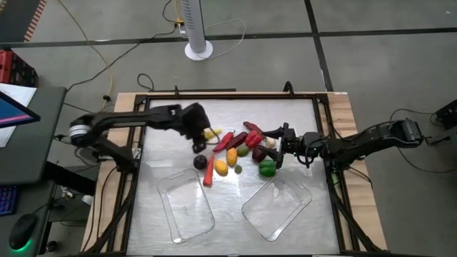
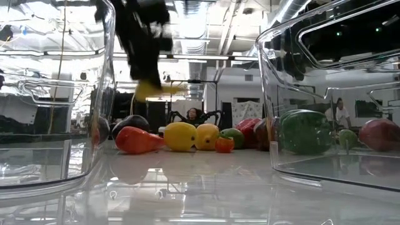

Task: Sort produce into baskets
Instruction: Put the corn into the left transparent bin, then put the orange chili pepper into the left transparent bin

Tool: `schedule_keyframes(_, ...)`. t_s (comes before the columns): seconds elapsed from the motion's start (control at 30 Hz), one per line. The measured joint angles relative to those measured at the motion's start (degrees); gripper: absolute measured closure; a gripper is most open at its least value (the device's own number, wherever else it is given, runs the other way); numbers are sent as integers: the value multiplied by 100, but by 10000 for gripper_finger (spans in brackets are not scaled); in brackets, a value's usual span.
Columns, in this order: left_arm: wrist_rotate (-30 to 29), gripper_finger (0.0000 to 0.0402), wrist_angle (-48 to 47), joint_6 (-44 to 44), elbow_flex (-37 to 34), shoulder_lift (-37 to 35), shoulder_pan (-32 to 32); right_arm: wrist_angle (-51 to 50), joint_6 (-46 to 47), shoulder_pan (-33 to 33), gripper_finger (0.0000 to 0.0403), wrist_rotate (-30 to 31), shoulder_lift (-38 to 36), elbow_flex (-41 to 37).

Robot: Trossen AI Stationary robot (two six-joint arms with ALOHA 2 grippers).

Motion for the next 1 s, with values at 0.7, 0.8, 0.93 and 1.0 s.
schedule_keyframes(0.7, -1111, 108, -1166, -2680, -35, -591, -3598, 1, 279, -75, 46, -2, 0, 0)
schedule_keyframes(0.8, -1748, 86, -1085, -2568, -31, -593, -3345, 0, 284, -75, 46, -2, 0, 0)
schedule_keyframes(0.93, -2269, 86, -985, -2534, -27, -518, -2752, -45, 374, -66, 46, -2, 0, 0)
schedule_keyframes(1.0, -2240, 92, -938, -2449, -27, -486, -2519, -62, 384, -66, 46, -2, 0, 0)
